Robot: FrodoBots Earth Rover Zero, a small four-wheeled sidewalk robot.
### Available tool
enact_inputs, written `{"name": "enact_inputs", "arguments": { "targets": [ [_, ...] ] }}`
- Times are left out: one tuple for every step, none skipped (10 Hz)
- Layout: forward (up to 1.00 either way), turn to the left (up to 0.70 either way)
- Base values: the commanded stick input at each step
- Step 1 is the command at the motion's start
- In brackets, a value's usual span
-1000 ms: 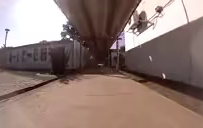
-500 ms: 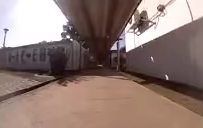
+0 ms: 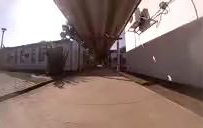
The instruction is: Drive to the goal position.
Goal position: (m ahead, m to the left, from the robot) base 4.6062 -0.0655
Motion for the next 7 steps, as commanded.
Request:
{"name": "enact_inputs", "arguments": {
  "targets": [
    [0.50,0.00],
    [0.50,0.00],
    [0.50,0.00],
    [0.50,0.00],
    [0.50,0.00],
    [0.50,0.00],
    [0.50,0.00]
  ]
}}
